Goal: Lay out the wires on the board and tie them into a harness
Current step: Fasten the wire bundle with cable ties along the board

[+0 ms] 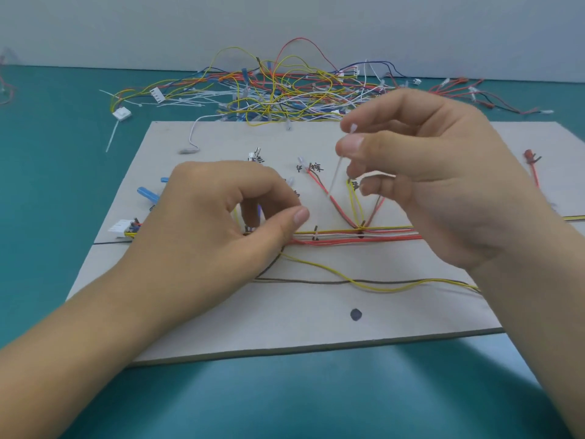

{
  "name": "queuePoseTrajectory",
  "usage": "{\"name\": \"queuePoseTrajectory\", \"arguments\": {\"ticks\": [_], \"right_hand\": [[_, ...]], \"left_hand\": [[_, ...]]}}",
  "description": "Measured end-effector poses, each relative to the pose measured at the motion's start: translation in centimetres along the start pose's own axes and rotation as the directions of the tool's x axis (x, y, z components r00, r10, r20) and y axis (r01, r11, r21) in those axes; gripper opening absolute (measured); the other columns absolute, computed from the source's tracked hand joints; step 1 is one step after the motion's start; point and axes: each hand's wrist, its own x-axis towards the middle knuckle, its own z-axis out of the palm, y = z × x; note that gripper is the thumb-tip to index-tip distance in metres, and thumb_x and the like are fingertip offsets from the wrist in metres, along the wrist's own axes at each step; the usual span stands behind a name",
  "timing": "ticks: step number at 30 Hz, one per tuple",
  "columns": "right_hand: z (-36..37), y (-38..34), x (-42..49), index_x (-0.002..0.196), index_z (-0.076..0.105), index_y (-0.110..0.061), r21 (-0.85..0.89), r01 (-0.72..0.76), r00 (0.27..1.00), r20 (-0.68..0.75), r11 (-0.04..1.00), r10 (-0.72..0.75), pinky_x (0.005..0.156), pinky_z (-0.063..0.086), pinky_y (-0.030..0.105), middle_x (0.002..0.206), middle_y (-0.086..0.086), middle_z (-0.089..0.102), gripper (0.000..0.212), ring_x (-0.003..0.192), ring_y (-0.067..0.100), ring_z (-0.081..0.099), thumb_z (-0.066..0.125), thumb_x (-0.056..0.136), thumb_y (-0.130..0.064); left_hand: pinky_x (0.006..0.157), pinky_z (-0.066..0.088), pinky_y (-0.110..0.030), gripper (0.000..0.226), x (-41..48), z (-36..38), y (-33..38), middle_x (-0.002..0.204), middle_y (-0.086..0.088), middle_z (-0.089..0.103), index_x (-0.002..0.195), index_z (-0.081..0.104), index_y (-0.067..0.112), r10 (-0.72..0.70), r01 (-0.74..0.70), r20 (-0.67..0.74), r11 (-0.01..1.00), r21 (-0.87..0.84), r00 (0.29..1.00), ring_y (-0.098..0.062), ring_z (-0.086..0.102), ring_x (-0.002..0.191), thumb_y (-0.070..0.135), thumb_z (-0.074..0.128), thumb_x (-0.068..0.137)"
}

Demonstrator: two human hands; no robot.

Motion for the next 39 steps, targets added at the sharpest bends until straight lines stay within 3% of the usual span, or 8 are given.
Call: {"name": "queuePoseTrajectory", "arguments": {"ticks": [4, 6, 12, 17, 22, 30, 36, 39], "right_hand": [[-0.1, 0.1, 0.5, 0.086, 0.072, -0.016, -0.103, 0.062, 0.988, -0.134, 0.993, -0.075, 0.057, 0.048, 0.026, 0.072, 0.001, 0.070, 0.016, 0.064, 0.015, 0.065, 0.074, 0.086, 0.000], [0.1, 0.2, 0.6, 0.086, 0.072, -0.015, -0.104, 0.072, 0.984, -0.158, 0.992, -0.088, 0.056, 0.050, 0.026, 0.069, -0.001, 0.069, 0.016, 0.065, 0.016, 0.066, 0.073, 0.086, 0.001], [1.5, 1.0, 0.6, 0.086, 0.070, -0.013, -0.143, 0.125, 0.976, -0.159, 0.982, -0.148, 0.055, 0.051, 0.027, 0.068, 0.000, 0.068, 0.016, 0.063, 0.017, 0.069, 0.071, 0.086, 0.003], [2.2, 1.7, 0.6, 0.086, 0.071, -0.013, -0.223, 0.158, 0.973, -0.131, 0.962, -0.190, 0.057, 0.051, 0.024, 0.071, 0.001, 0.068, 0.017, 0.063, 0.014, 0.069, 0.071, 0.085, 0.004], [2.0, 2.0, 0.9, 0.086, 0.073, -0.016, -0.360, 0.205, 0.957, -0.122, 0.910, -0.264, 0.057, 0.056, 0.032, 0.072, 0.000, 0.070, 0.015, 0.065, 0.019, 0.071, 0.072, 0.083, -0.001], [2.1, 2.9, 1.1, 0.087, 0.073, -0.018, -0.484, 0.235, 0.951, -0.066, 0.843, -0.303, 0.064, 0.058, 0.033, 0.079, -0.005, 0.070, 0.014, 0.066, 0.017, 0.071, 0.072, 0.083, -0.004], [2.1, 3.2, 1.2, 0.085, 0.072, -0.016, -0.520, 0.282, 0.950, 0.034, 0.807, -0.310, 0.057, 0.040, 0.008, 0.078, -0.009, 0.069, 0.016, 0.071, 0.009, 0.070, 0.068, 0.084, -0.001], [2.2, 3.3, 1.1, 0.086, 0.072, -0.012, -0.546, 0.339, 0.937, 0.117, 0.766, -0.330, 0.062, 0.043, 0.007, 0.078, -0.009, 0.069, 0.016, 0.072, 0.007, 0.067, 0.067, 0.083, 0.003]], "left_hand": [[0.077, 0.045, -0.041, 0.006, 0.4, 0.3, -0.5, 0.076, 0.012, 0.062, 0.083, 0.079, 0.028, 0.025, -0.031, 0.037, 0.985, 0.170, 0.999, -0.011, 0.052, 0.075, 0.034, 0.075, 0.082], [0.081, 0.040, -0.047, 0.008, 0.5, 0.7, -0.5, 0.082, 0.011, 0.058, 0.084, 0.080, 0.033, 0.007, -0.016, 0.043, 0.976, 0.215, 0.999, -0.016, 0.048, 0.081, 0.040, 0.077, 0.081], [0.083, 0.027, -0.038, 0.007, 0.5, 1.1, -0.1, 0.096, 0.011, 0.049, 0.080, 0.081, 0.037, -0.038, 0.011, 0.101, 0.967, 0.255, 0.994, -0.017, 0.037, 0.093, 0.044, 0.081, 0.081], [0.083, 0.026, -0.037, 0.010, 0.8, 1.0, -0.1, 0.105, 0.010, 0.053, 0.078, 0.080, 0.038, -0.075, 0.036, 0.129, 0.958, 0.284, 0.989, -0.019, 0.037, 0.097, 0.048, 0.080, 0.080], [0.084, 0.021, -0.034, 0.008, 0.9, 1.0, 0.0, 0.111, 0.012, 0.053, 0.077, 0.079, 0.038, -0.101, 0.048, 0.156, 0.949, 0.310, 0.983, -0.018, 0.036, 0.100, 0.042, 0.085, 0.078], [0.087, 0.023, -0.034, 0.016, 1.1, 1.3, -0.2, 0.115, 0.010, 0.055, 0.078, 0.080, 0.036, -0.097, 0.048, 0.151, 0.952, 0.301, 0.984, -0.018, 0.036, 0.104, 0.051, 0.074, 0.075], [0.089, 0.037, -0.051, 0.008, 0.9, 1.2, -0.3, 0.116, 0.007, 0.054, 0.081, 0.079, 0.030, -0.037, -0.019, 0.185, 0.955, 0.295, 0.982, -0.023, 0.040, 0.103, 0.038, 0.080, 0.084], [0.089, 0.036, -0.051, 0.013, 0.9, 1.3, -0.4, 0.114, 0.008, 0.052, 0.082, 0.079, 0.029, -0.034, -0.022, 0.185, 0.955, 0.296, 0.982, -0.023, 0.040, 0.103, 0.041, 0.074, 0.083]]}}
